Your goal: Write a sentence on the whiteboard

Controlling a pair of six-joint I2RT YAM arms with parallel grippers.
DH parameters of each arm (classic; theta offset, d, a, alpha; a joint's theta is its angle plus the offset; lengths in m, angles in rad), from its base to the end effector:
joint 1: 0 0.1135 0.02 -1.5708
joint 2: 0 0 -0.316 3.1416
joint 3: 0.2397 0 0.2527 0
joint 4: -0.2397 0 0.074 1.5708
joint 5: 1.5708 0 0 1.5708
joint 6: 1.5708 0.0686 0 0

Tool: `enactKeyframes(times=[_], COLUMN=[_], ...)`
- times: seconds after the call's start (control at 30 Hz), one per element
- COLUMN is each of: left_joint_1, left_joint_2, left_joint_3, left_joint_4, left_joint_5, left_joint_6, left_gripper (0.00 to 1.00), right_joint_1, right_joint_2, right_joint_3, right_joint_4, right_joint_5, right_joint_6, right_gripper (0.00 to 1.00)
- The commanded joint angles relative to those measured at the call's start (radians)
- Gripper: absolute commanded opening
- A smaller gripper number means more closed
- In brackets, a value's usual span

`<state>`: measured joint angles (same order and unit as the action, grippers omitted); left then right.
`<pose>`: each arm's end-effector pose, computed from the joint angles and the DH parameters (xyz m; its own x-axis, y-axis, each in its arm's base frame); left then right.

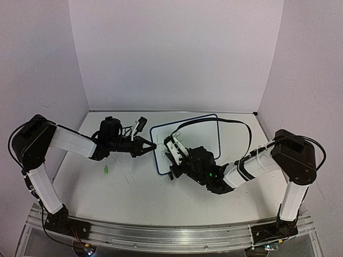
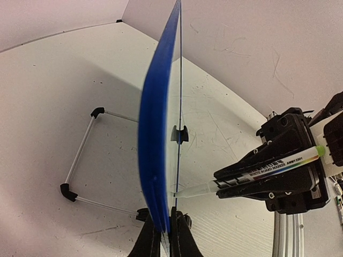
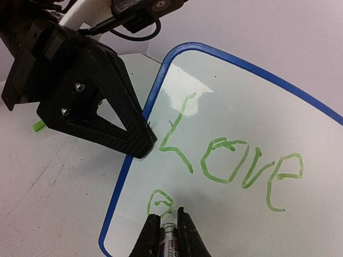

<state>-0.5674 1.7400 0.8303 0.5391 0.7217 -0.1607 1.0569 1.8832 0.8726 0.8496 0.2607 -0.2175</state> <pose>0.3031 -0.2469 0.2226 -0.4491 0.1438 -0.8818 0.8620 0.3293 -0.3853 0.2301 0.3717 0.2156 0.0776 -0.2866 -0.9549 -0.7165 0.6500 -0.2533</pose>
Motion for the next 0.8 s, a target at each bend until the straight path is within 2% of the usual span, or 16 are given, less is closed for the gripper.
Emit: enactKeyframes(times=[0.0, 0.77], left_joint_1=[0.009, 0.009], left_joint_2=[-0.027, -0.024], left_joint_3=[0.019, 0.018], left_joint_4=[-0.018, -0.018], left_joint_5=[-0.059, -0.058], left_joint_6=[0.078, 0.081], left_gripper=[0.00, 0.00], right_joint_1=[0.008, 0.049], right_joint_2=[-0.011, 0.048], right_joint_3=[-0.021, 0.001], right_joint_4=[-0.007, -0.025], right_joint_5=[0.017, 0.011], right_joint_6=[0.033, 0.059], right_gripper=[0.00, 0.00])
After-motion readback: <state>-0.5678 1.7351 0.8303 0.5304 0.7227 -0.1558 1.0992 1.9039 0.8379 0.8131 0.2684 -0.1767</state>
